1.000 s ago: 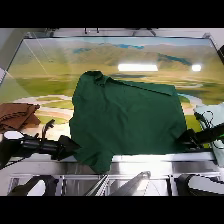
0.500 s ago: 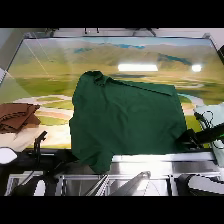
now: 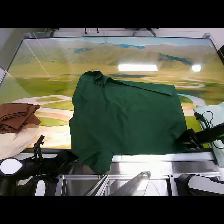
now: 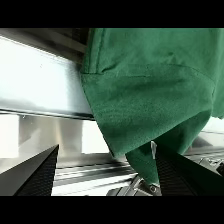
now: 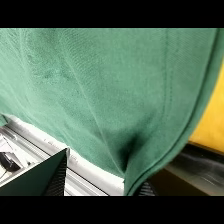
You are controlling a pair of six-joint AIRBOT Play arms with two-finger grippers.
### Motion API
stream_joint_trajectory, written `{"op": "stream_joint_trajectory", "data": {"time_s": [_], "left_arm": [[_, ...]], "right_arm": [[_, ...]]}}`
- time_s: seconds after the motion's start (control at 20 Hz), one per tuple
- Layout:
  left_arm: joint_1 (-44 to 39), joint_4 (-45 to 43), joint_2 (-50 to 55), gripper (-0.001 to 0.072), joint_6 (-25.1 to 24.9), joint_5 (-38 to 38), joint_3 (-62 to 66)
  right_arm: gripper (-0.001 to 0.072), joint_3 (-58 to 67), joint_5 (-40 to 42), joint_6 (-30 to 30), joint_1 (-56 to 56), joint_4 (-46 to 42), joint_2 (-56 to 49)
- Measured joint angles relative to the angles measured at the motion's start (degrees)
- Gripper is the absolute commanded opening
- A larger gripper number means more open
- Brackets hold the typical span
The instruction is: Fold the shirts.
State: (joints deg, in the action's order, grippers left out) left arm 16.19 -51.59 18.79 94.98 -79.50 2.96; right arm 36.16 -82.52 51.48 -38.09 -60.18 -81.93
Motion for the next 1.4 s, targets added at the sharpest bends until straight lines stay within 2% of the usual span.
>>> {"op": "stream_joint_trajectory", "data": {"time_s": [0.75,0.8,0.85,0.9,1.0,1.05,1.25,1.4], "left_arm": [[0.0,1.1,0.1,0.0628,-0.5,1.3,-0.4],[0.0,1.1,0.3,0.0607,-0.7,1.4,-0.4],[0.0,1.3,0.5,0.0438,-0.8,1.5,-0.3],[0.0,1.3,0.7,0.034,-1.0,1.6,-0.2],[0.0,1.7,1.4,0.0085,-1.6,1.6,0.1],[0.0,2.0,1.9,0.0013,-2.1,1.6,0.4],[0.0,4.3,9.1,0.0021,-7.4,-0.4,7.8],[0.0,7.3,25.4,0.0028,-17.4,-4.1,29.5]], "right_arm": [[0.048,0.0,0.0,0.0,0.0,0.0,0.0],[0.048,0.0,0.0,0.0,0.0,0.0,0.0],[0.048,0.0,0.0,0.0,0.0,0.0,0.0],[0.048,0.0,0.0,0.0,0.0,0.0,0.0],[0.048,0.0,0.0,0.0,0.0,0.0,0.0],[0.048,0.0,0.0,0.0,0.0,0.0,0.0],[0.048,0.0,0.0,0.0,0.0,0.0,0.0],[0.048,0.0,0.0,0.0,0.0,-0.1,0.0]]}}
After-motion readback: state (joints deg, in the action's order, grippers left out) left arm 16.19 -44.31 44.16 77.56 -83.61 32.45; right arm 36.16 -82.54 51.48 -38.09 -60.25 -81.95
